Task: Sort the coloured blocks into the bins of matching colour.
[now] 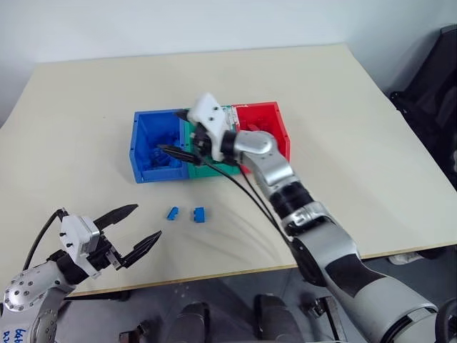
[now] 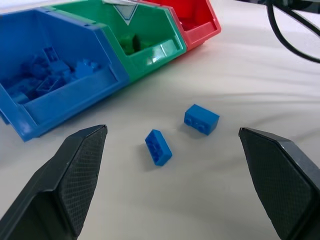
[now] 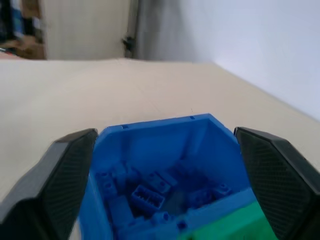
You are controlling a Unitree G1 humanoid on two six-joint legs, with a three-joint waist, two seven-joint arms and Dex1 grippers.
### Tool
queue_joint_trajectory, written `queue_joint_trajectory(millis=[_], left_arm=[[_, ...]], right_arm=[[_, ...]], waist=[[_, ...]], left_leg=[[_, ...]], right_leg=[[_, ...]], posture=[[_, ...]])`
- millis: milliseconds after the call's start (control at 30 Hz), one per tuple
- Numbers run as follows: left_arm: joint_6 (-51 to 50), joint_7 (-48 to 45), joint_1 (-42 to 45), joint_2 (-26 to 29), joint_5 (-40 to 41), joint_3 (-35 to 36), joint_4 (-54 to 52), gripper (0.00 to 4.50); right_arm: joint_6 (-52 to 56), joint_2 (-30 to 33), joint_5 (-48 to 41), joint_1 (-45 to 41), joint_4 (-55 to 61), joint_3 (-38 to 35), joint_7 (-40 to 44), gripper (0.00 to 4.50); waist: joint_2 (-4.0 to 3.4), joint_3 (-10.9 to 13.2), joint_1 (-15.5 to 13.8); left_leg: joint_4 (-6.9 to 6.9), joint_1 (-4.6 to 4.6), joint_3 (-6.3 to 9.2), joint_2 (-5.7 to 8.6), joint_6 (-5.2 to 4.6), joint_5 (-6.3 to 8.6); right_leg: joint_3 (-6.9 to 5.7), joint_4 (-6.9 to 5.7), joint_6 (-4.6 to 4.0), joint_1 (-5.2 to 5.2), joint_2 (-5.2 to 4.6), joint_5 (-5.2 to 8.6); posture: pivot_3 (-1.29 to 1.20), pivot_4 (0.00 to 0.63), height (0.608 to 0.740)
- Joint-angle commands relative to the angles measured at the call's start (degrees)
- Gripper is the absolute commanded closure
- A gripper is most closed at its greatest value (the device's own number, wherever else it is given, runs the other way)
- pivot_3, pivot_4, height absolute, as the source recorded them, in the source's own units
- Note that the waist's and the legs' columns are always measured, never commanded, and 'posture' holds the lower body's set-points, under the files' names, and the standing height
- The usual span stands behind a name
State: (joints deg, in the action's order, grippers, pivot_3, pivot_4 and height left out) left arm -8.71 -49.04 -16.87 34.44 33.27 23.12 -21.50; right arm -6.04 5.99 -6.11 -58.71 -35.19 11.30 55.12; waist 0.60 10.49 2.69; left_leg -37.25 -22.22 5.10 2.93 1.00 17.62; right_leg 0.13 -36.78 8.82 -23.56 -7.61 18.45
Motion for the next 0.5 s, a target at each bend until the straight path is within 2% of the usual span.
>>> queue_joint_trajectory(millis=[33, 233, 367, 500], left_arm=[[-1.73, -0.96, 0.55, 1.29, 1.32, 0.03, -0.46, 0.0], [-1.15, -2.26, 2.51, 1.96, -0.35, -1.37, 0.52, 0.0], [1.16, -4.08, 4.7, 2.56, -2.09, -2.81, 2.24, 0.0], [0.51, -4.92, 8.83, 3.61, -1.93, -2.87, 6.04, 0.0]], right_arm=[[-0.14, 6.14, -4.29, 5.68, 10.31, -1.55, 7.98, 0.05], [4.62, 16.96, -15.09, 19.82, 25.24, -7.36, 16.75, 0.05], [7.37, 20.98, -20.45, 27.38, 31.37, -11.5, 17.54, 0.05], [7.56, 27.99, -23.32, 38.5, 36.21, -17.19, 20.49, 0.05]], waist=[[0.0, 0.0, -0.02], [0.0, 0.0, 0.2], [0.0, 0.0, 0.05], [-0.01, 0.0, -1.65]], left_leg=[[-0.01, 0.0, -0.05, 0.05, -0.03, 0.02], [0.08, 0.01, -0.15, -0.09, 0.01, 0.01], [0.05, 0.02, -0.23, -0.14, 0.03, 0.03], [-0.01, 0.02, -0.3, -0.15, 0.02, 0.03]], right_leg=[[0.02, 0.02, 0.0, 0.0, -0.05, 0.0], [0.02, 0.3, 0.02, -0.03, 0.08, 0.0], [0.02, 0.38, 0.02, 0.0, 0.08, -0.01], [0.03, 0.49, 0.05, 0.05, 0.07, -0.02]], posture=[[0.0, 0.15, 0.74], [0.0, 0.15, 0.74], [0.0, 0.15, 0.74], [0.0, 0.15, 0.74]])
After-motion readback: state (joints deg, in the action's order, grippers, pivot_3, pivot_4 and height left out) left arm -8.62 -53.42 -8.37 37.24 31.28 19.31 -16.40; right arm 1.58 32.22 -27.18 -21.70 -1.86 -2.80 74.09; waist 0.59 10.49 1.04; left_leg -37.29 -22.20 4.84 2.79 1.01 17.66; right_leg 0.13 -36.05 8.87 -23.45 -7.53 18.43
